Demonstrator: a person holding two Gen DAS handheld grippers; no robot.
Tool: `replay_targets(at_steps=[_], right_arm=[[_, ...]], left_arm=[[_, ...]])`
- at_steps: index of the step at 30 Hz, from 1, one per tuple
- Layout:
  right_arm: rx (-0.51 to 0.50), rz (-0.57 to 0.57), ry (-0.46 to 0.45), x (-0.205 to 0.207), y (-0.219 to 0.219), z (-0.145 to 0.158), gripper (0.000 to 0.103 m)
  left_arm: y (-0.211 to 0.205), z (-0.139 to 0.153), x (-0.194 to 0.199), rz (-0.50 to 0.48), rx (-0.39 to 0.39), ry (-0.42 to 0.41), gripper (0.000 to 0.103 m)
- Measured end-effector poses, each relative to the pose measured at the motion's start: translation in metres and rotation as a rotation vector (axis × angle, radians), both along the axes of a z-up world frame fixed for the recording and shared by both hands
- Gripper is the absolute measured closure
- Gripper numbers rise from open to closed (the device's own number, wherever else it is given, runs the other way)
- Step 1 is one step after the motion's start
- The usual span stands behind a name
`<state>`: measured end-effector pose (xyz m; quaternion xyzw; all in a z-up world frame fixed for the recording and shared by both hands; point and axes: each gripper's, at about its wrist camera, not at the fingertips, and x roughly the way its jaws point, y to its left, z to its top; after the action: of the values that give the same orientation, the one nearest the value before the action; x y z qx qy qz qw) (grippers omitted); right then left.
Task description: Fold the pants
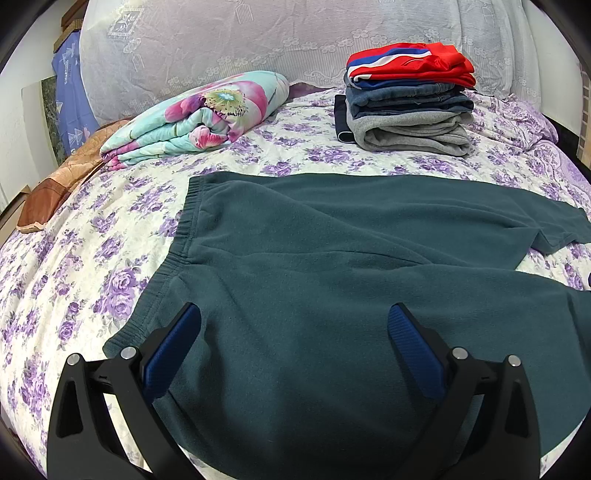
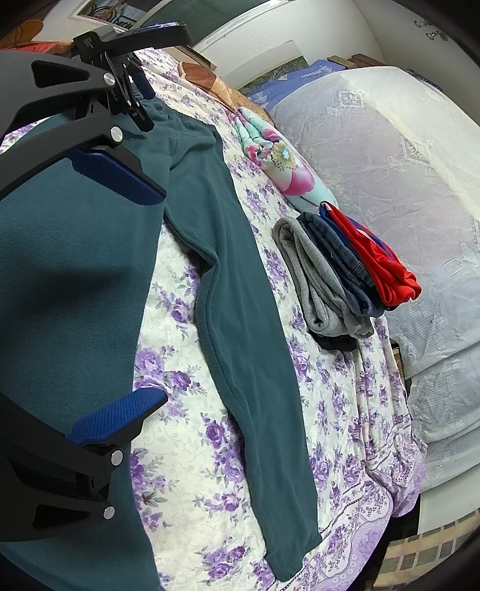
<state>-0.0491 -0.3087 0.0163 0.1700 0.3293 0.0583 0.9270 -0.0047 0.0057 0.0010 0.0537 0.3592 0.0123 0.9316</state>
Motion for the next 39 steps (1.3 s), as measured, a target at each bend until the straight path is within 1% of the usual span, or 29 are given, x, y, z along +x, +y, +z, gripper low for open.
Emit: replay_targets(at_steps=[23,25,28,30,31,33,35,36,37,39], right_arm=[[0.002,0.000,0.000,0.000,0.000,0.000,0.003],[0.001,0.004,-0.003,-0.001,0.000,-0.001,0.003],[0.003,0.004,-0.004,-0.001,0.000,0.000,0.003],[0.006,0.004,-0.002,-0.001,0.000,-0.001,0.003],[0.009,0.002,0.002,0.000,0.000,-0.002,0.003],[0.015,0.001,0.010,0.000,0.000,-0.004,0.003],[0.026,0.004,0.005,-0.001,0.000,-0.005,0.003],[0.032,0.007,-0.003,-0.001,0.001,-0.004,0.003],[0.044,0.021,-0.031,-0.004,0.002,-0.001,0.003],[0.048,0.062,-0.076,-0.002,0.005,0.010,0.003]], left_arm=[[0.000,0.000,0.000,0.000,-0.003,0.000,0.004],[0.001,0.000,0.000,-0.002,-0.011,0.003,0.004],[0.008,0.002,0.001,-0.002,-0.043,0.015,0.004],[0.018,0.007,0.004,0.004,-0.075,0.018,0.004],[0.023,0.011,0.007,0.007,-0.078,0.016,0.004],[0.034,0.023,0.014,0.034,-0.049,-0.008,0.004],[0.044,0.038,0.026,0.070,0.011,-0.042,0.004],[0.047,0.043,0.032,0.071,0.024,-0.047,0.004],[0.051,0.048,0.044,0.068,0.038,-0.044,0.004],[0.060,0.049,0.063,0.090,0.031,-0.029,0.004]])
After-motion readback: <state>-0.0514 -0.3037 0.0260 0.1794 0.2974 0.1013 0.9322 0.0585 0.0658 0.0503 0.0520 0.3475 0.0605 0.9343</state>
